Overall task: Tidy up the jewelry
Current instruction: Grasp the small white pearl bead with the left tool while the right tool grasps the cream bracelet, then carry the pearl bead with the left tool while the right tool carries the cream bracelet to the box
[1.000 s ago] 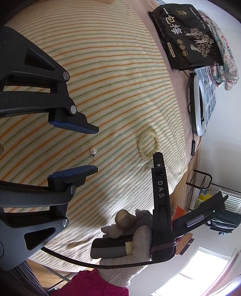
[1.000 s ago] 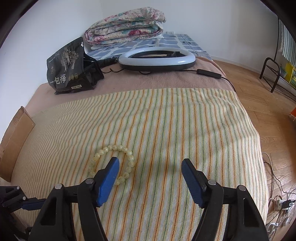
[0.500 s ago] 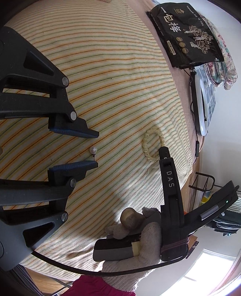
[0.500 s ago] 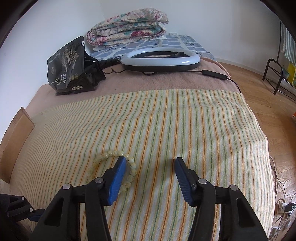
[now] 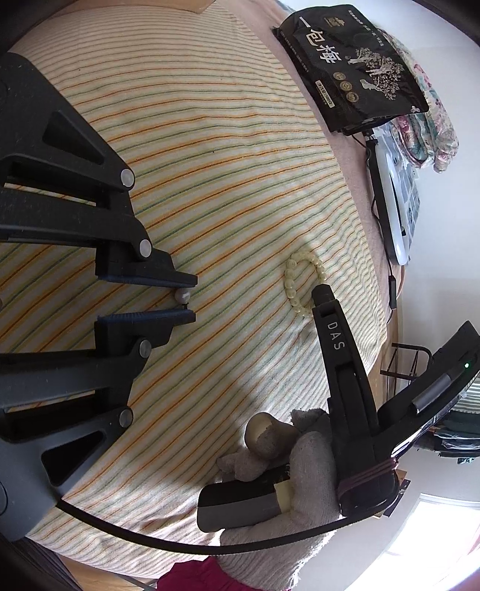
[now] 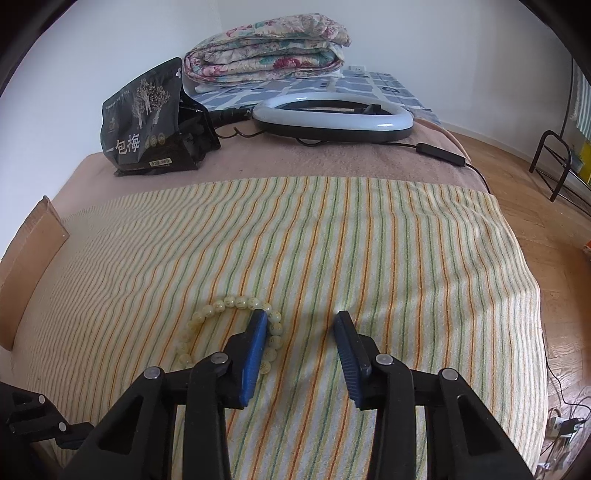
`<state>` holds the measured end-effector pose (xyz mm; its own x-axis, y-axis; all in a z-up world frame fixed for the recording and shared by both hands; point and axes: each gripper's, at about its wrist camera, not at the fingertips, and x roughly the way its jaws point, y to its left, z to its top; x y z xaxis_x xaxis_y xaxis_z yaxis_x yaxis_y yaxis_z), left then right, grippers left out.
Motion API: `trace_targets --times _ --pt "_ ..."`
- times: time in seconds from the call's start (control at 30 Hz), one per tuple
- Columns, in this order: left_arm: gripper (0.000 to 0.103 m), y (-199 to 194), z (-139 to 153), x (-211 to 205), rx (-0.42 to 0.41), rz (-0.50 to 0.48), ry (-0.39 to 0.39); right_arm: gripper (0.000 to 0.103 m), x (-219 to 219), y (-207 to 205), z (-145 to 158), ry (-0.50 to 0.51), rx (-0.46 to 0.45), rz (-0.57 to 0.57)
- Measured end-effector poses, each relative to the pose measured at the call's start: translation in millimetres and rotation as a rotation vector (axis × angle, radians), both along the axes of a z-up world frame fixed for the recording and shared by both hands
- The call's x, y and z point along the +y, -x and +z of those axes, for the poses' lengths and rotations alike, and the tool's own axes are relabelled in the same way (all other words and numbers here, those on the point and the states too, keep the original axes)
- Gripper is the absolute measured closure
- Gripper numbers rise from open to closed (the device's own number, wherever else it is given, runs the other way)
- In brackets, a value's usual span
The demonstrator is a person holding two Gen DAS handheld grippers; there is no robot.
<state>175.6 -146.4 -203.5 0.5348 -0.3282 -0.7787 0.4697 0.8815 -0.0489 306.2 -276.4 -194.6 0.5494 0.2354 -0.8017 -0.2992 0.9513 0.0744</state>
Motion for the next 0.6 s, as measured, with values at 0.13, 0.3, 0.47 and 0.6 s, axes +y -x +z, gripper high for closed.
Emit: trace_targets --times 0.13,0.3,0.47,0.6 --pt "0.093 -1 0 1 0.002 0.001 0.005 0.077 3 3 0 0.018 0.006 0.034" --pt "0.093 -1 0 2 0.006 0.009 0.013 0.096 5 8 1 0.01 0.015 0.058" --pt "0.093 -3 1 5 0.008 0.018 0.022 0.098 1 11 7 -0.024 0.011 0.054" --pt "0.093 -4 5 10 0.013 0.035 0.044 0.098 6 18 17 -0.025 -0.008 0.067"
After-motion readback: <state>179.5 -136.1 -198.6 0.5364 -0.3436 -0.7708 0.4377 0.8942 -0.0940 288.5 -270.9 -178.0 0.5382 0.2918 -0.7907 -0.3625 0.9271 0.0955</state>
